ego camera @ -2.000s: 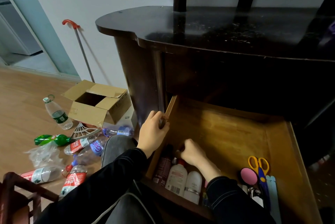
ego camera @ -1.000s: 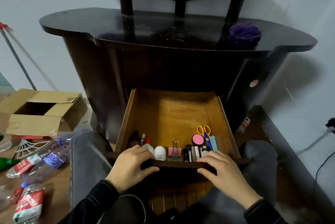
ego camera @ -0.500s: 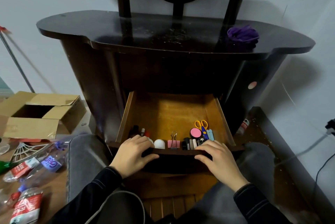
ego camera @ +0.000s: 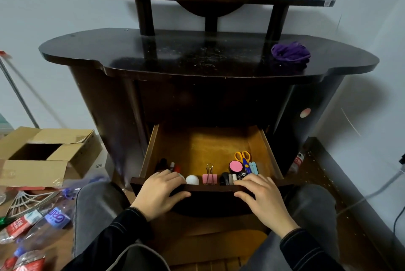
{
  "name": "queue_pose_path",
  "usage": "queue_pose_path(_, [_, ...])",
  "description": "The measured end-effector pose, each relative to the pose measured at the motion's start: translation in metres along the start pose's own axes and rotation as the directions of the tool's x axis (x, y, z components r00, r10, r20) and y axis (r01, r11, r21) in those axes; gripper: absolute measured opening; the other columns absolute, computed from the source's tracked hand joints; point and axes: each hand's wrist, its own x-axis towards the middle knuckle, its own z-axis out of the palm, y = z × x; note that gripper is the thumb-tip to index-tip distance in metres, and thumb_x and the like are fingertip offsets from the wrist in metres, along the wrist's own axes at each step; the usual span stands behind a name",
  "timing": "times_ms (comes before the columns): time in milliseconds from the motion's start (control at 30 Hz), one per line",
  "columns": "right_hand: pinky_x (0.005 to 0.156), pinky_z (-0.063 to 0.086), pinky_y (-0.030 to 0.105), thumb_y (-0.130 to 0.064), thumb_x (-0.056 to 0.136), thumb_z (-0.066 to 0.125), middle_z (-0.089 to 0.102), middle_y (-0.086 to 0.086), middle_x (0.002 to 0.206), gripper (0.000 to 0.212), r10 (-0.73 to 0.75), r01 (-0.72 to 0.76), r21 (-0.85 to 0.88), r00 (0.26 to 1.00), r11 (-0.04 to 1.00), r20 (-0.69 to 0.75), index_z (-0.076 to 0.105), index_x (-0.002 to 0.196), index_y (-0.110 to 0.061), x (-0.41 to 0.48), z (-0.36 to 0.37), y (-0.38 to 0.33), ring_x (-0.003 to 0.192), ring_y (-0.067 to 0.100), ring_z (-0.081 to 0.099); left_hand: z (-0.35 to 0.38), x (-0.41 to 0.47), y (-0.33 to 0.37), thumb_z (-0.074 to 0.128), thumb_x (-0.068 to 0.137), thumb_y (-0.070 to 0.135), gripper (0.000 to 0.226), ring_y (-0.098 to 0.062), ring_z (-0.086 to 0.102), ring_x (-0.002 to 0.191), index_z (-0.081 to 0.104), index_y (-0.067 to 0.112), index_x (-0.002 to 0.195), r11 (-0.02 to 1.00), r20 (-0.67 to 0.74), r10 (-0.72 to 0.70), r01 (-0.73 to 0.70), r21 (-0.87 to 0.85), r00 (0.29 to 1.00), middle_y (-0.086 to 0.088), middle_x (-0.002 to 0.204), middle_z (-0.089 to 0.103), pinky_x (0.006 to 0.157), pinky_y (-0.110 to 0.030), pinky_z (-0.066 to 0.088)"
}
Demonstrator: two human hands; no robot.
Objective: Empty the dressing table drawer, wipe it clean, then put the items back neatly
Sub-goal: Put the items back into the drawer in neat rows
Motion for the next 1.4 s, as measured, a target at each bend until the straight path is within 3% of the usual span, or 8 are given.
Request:
queue_pose_path(233, [0.088, 0.053, 0.036, -0.043, 0.095, 0.062, 0.072, -0.011, 0.101, 0.032, -0.162, 0.133, -0.149, 0.965, 0.98, -0.205, 0.076, 0.114, -0.021, 0.033, 0.024, 0.024, 0.096, 0.013, 0.068, 0.036, 0.019, -0.03, 0.052, 0.097, 0.056, 0.032, -0.015, 0.049, 0.073, 0.056, 0.024, 0.092, 0.983, -0.119, 0.04, -0.017, 0.181, 0.992, 0.011, 0.09, 0.056, 0.064, -0.027, 0.031])
queue_pose_path(433, [0.094, 0.041, 0.03, -0.049, 0.099, 0.05, 0.071, -0.008, 0.102, 0.043, -0.228, 0.16, -0.227, 0.921, 0.961, -0.316, 0.074, 0.119, -0.02, 0.072, 0.045, 0.048, 0.097, 0.015, 0.066, 0.057, 0.046, -0.057, 0.054, 0.097, 0.056, 0.034, -0.019, 0.046, 0.074, 0.057, 0.023, 0.093, 0.975, -0.183, 0.02, 0.021, 0.219, 0.983, 0.008, 0.089, 0.051, 0.065, -0.032, 0.031])
queue_pose_path(567, [0.099, 0.043, 0.036, -0.049, 0.101, 0.051, 0.069, -0.004, 0.108, 0.04, -0.219, 0.132, -0.24, 0.898, 0.962, -0.382, 0.071, 0.121, -0.021, 0.102, 0.06, 0.061, 0.104, 0.018, 0.06, 0.077, 0.064, -0.066, 0.048, 0.099, 0.056, 0.04, -0.023, 0.052, 0.083, 0.064, 0.02, 0.1, 0.959, -0.25, -0.143, 0.196, 0.203, 0.958, 0.004, 0.096, 0.057, 0.077, -0.037, 0.039])
queue_pose_path(800, [0.118, 0.034, 0.053, -0.029, 0.103, 0.054, 0.059, 0.011, 0.138, 0.04, -0.153, 0.017, -0.284, 0.873, 0.959, -0.464, 0.06, 0.14, -0.015, 0.11, 0.092, 0.063, 0.132, 0.03, 0.055, 0.107, 0.067, -0.059, 0.049, 0.101, 0.041, 0.044, -0.031, 0.052, 0.128, 0.061, 0.012, 0.132, 0.93, -0.332, -0.278, 0.339, 0.142, 0.901, -0.009, 0.131, 0.059, 0.12, -0.049, 0.024])
queue_pose_path(900, [0.12, 0.029, 0.057, -0.018, 0.1, 0.053, 0.034, 0.013, 0.161, 0.055, -0.026, -0.076, -0.201, 0.885, 0.977, -0.465, 0.041, 0.154, -0.02, 0.081, 0.104, 0.059, 0.152, 0.033, 0.027, 0.12, 0.036, -0.058, 0.049, 0.099, 0.027, 0.058, -0.037, 0.028, 0.149, 0.036, 0.012, 0.153, 0.936, -0.313, -0.259, 0.318, 0.153, 0.914, -0.014, 0.16, 0.033, 0.121, -0.058, 0.022])
queue_pose_path(1033, [0.108, 0.043, 0.058, -0.032, 0.088, 0.071, 0.011, 0.013, 0.169, 0.08, 0.248, -0.255, 0.052, 0.842, 0.966, -0.479, 0.031, 0.157, -0.023, 0.071, 0.109, 0.041, 0.154, 0.037, 0.017, 0.124, 0.014, -0.05, 0.05, 0.091, 0.038, 0.077, -0.041, 0.012, 0.152, 0.021, 0.014, 0.158, 0.898, -0.256, -0.415, 0.438, 0.037, 0.873, -0.017, 0.166, 0.013, 0.117, -0.061, 0.026])
queue_pose_path(1167, [0.103, 0.047, 0.062, -0.033, 0.079, 0.083, 0.005, 0.019, 0.169, 0.099, 0.29, -0.271, 0.108, 0.84, 0.957, -0.459, 0.026, 0.157, -0.016, 0.075, 0.12, 0.028, 0.154, 0.042, 0.013, 0.129, 0.023, -0.034, 0.053, 0.09, 0.051, 0.089, -0.042, 0.007, 0.153, 0.015, 0.013, 0.16, 0.877, -0.241, -0.474, 0.479, -0.042, 0.847, -0.019, 0.167, 0.006, 0.114, -0.061, 0.028])
queue_pose_path(1400, [0.115, 0.028, 0.053, -0.04, 0.081, 0.077, 0.001, 0.017, 0.17, 0.1, 0.36, -0.29, 0.215, 0.792, 0.932, -0.493, 0.022, 0.16, -0.012, 0.098, 0.134, 0.027, 0.156, 0.039, 0.006, 0.134, 0.05, -0.028, 0.059, 0.086, 0.062, 0.105, -0.035, 0.0, 0.155, 0.006, 0.011, 0.16, 0.776, -0.269, -0.63, 0.588, -0.228, 0.728, -0.013, 0.168, -0.003, 0.118, -0.054, 0.022])
